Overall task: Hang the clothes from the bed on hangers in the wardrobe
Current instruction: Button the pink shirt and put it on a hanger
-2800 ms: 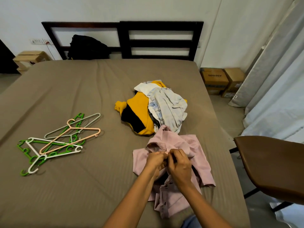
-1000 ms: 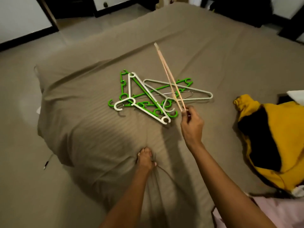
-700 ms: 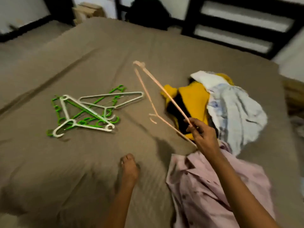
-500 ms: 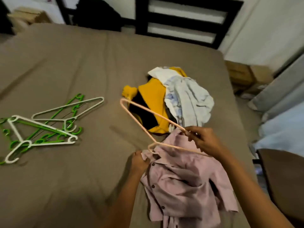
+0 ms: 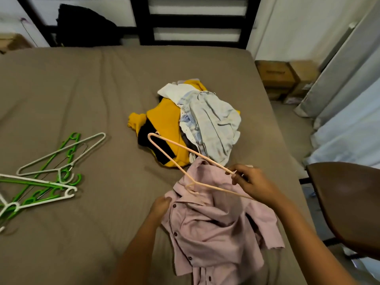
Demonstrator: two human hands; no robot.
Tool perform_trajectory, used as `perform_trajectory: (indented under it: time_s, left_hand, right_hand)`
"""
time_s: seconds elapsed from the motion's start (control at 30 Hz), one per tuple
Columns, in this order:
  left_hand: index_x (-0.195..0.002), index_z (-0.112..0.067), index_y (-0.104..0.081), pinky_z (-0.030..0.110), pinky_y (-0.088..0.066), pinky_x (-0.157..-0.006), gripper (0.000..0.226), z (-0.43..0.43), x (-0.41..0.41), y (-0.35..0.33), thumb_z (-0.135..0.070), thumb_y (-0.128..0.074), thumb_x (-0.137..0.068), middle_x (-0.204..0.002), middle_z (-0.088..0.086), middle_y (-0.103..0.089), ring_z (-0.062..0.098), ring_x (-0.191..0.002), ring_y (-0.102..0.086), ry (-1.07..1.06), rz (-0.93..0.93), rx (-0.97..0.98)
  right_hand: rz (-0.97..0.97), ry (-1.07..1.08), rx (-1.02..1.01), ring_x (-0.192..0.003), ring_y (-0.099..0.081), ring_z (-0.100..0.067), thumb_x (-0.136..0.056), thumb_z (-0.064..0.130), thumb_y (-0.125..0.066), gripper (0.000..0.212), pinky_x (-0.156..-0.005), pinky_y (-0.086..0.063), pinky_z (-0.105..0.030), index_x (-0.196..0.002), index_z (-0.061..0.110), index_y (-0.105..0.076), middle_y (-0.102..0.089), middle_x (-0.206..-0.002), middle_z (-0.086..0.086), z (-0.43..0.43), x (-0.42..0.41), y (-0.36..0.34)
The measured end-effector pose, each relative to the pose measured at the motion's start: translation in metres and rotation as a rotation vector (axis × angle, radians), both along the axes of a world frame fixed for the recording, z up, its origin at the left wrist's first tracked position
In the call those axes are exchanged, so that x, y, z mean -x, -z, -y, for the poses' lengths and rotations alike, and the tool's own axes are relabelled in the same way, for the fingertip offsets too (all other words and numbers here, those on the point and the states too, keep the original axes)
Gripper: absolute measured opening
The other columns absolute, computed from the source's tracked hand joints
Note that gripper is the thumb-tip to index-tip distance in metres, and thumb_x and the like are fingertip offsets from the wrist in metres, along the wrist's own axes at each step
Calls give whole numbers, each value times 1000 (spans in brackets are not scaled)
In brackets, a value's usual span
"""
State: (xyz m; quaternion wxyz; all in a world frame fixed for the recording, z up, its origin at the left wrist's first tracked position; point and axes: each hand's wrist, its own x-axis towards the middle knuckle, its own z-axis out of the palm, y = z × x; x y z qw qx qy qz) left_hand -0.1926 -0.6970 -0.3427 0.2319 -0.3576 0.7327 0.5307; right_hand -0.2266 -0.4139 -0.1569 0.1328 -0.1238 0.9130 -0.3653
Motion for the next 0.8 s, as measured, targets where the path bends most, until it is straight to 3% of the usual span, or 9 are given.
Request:
perform_trajectory:
  time_s: [0.13,0.23,0.3,0.4,0.47,0.53,0.67,0.73,0.8]
  left_hand:
    - [-100,-9,-64,29,-53,-71,29,-7,27,-78,-34,-52,-94,-86,7,-68,16,-73,-65,-303,-225,-381]
    - [-80,-12,-56,13,-47,-46,28,2,47,-138,-21,-40,-101,-70,3,-58,1,-48,-60,-395,-395,-430]
    - [-84,-11,-57,15,-49,-49,27,7,57,-174,-16,-37,-101,-73,3,-62,5,-58,-62,-396,-498,-440]
    - [-106,-6,-60,22,-55,-71,23,13,65,-216,-16,-39,-101,-99,5,-66,12,-87,-64,-330,-639,-474]
    - [-109,-7,-59,22,-55,-72,22,13,64,-241,-15,-40,-101,-99,3,-67,11,-87,-65,-296,-694,-460]
    - [-98,-12,-59,23,-53,-68,19,16,63,-258,-14,-41,-101,-87,0,-67,10,-79,-64,-304,-729,-367]
    - [-90,-4,-57,34,-39,-71,19,39,62,-267,-19,-46,-95,-82,9,-58,22,-81,-52,-391,-785,115]
    - [-100,5,-56,37,-39,-74,22,49,54,-266,-13,-46,-94,-98,24,-61,32,-89,-56,-423,-731,384]
    - [-118,7,-48,41,-40,-88,33,53,43,-260,-10,-53,-90,-122,31,-51,42,-109,-51,-413,-598,458]
  right_hand:
    - [-48,79,152,-53,-50,-3,-90,14,-60,16,-54,-35,-13,-95,28,-66,-65,-69,7,2,-3,-10]
    - [-123,260,354,-53,-44,-2,-89,7,-60,16,-53,-34,-14,-95,17,-70,-57,-62,7,5,-6,-25]
    - [-202,334,396,-54,-45,-1,-90,6,-59,15,-53,-34,-13,-95,16,-69,-56,-62,9,9,-8,-37]
    - [-264,331,289,-60,-53,-11,-87,8,-63,11,-54,-37,-15,-93,14,-71,-63,-68,-1,13,-11,-53]
    - [-293,295,189,-62,-57,-16,-84,4,-65,14,-58,-42,-15,-92,13,-71,-67,-73,-5,15,-13,-59]
    - [-328,265,121,-60,-60,-16,-81,2,-66,16,-61,-47,-26,-92,13,-72,-68,-77,-2,15,-14,-63]
    - [-282,293,-28,-68,-58,-10,-84,8,-62,17,-62,-42,-23,-97,16,-69,-62,-81,7,3,-19,-69]
    - [-184,282,-132,-80,-62,-15,-88,12,-58,18,-67,-47,-28,-100,21,-66,-66,-90,5,-5,-23,-65]
    - [-142,257,-264,-88,-63,-20,-87,12,-55,21,-67,-48,-30,-101,23,-67,-69,-94,1,-10,-26,-59]
